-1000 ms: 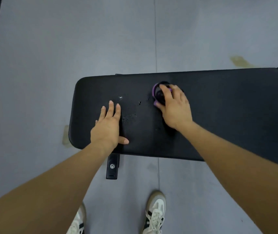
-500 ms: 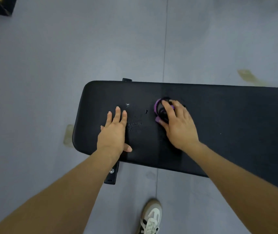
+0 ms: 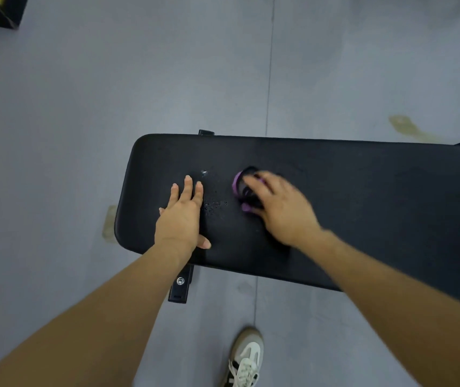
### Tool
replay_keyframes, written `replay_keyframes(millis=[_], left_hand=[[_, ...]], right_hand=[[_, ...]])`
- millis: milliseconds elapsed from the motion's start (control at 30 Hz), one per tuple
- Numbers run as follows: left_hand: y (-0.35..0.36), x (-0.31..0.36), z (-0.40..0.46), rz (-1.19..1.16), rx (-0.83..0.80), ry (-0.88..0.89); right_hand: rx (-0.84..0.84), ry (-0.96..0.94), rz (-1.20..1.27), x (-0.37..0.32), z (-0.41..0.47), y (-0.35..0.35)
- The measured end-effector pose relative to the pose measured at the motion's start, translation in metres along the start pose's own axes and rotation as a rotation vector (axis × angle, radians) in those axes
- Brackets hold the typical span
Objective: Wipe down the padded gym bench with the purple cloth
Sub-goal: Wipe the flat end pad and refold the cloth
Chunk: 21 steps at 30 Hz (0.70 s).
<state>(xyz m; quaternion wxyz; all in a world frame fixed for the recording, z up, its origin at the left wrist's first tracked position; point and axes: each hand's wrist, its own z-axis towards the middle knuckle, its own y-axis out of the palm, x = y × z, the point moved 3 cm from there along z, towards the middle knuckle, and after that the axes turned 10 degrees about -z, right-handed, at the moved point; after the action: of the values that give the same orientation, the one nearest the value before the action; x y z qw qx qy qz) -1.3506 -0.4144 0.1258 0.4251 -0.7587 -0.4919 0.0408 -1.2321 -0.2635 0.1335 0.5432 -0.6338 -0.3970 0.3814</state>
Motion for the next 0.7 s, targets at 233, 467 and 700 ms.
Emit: replay_keyframes(millis=[233,467,700], left_hand=[[0.002,-0.002,0.004,0.027,-0.001,0.012],[0.001,0.000,0.004,0.026,-0.010,-0.006],[0.003,-0.003,0.006,0.053,0.009,0.018]], right_hand=[[0.139,0.572,0.063,0.034,0.036,-0.006],[0.053,-0.069,0.070,-0.046,-0.037,0.009],[0.106,0.631,0.052,0.062,-0.052,-0.011]])
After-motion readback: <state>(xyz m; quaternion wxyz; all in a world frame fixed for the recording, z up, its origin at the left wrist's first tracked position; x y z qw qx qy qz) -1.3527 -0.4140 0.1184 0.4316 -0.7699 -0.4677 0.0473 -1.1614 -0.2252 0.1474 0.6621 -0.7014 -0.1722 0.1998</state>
